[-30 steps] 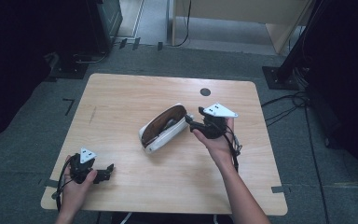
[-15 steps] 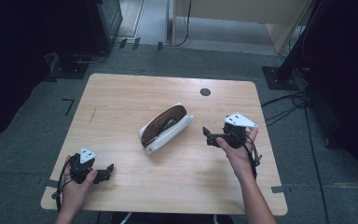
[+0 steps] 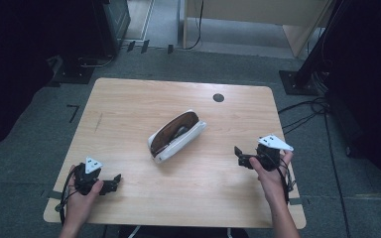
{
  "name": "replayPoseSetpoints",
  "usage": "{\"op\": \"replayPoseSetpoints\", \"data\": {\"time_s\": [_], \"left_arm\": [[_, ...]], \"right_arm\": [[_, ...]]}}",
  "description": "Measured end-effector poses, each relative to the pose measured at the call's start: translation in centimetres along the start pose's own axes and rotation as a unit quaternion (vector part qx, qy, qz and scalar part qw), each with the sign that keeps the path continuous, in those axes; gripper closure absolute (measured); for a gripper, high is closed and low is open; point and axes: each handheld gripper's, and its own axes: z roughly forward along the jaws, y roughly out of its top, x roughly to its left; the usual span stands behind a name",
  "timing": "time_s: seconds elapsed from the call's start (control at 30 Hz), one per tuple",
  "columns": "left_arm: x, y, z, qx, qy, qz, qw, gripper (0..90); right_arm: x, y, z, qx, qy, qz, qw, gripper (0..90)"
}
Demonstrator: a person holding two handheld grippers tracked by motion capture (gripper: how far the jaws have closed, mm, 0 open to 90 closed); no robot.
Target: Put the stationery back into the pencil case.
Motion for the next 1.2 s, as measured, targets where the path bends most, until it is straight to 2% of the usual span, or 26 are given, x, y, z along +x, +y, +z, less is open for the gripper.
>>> {"op": "replayPoseSetpoints", "data": {"time_s": [0.33, 0.7, 0.9, 1.03, 1.1, 1.2], "left_arm": [[0.0, 0.0, 0.0, 0.001, 0.001, 0.001, 1.0, 0.0], [0.0, 0.0, 0.0, 0.001, 0.001, 0.0, 1.0, 0.0], [0.0, 0.0, 0.0, 0.001, 0.001, 0.0, 1.0, 0.0], [0.0, 0.0, 0.0, 0.001, 0.001, 0.0, 1.0, 0.0], [0.0, 0.0, 0.0, 0.001, 0.001, 0.0, 1.0, 0.0], [0.0, 0.0, 0.0, 0.001, 0.001, 0.0, 1.0, 0.0]], "right_arm": [[-2.2, -3.5, -0.5, 0.031, -0.024, 0.016, 0.9991, 0.0], [-4.1, -7.0, -1.4, 0.073, -0.047, 0.03, 0.9958, 0.0], [-4.4, -8.4, -1.5, 0.1, -0.056, 0.029, 0.993, 0.0], [-4.5, -9.1, -2.0, 0.109, -0.057, 0.039, 0.9916, 0.0], [-4.5, -9.3, -2.1, 0.119, -0.061, 0.035, 0.9904, 0.0], [-4.4, -9.5, -2.4, 0.12, -0.059, 0.028, 0.9906, 0.0]]}}
